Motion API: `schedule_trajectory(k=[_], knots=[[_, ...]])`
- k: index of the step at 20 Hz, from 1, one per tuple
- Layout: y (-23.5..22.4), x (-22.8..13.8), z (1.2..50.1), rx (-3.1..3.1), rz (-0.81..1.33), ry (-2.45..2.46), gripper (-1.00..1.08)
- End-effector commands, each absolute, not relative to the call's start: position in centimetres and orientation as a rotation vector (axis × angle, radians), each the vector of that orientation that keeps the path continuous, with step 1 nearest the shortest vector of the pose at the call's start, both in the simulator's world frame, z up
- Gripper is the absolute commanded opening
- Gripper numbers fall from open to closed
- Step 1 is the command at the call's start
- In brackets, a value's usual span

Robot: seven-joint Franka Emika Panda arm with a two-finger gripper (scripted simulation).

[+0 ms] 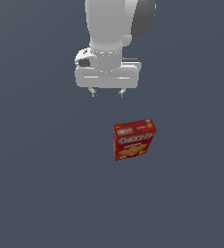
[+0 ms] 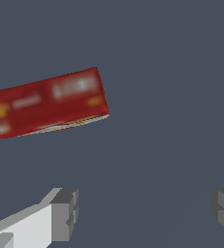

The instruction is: Pick up the object and move it to a goal position.

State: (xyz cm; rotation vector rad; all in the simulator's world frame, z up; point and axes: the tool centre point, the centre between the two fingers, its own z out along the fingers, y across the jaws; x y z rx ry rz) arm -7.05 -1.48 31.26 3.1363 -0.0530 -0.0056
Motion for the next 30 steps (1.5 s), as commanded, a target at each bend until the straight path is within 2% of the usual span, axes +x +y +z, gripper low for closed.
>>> schedule_trajectory(k=[1,10,30], knots=[[-1.5,-7.1,31.3,3.136,-0.006,-0.053,1.00],[-3.2,-6.3,31.3,3.113,0.014,-0.030,1.00],[-1.5,-5.1,30.5,3.101,0.016,-0.323,1.00]])
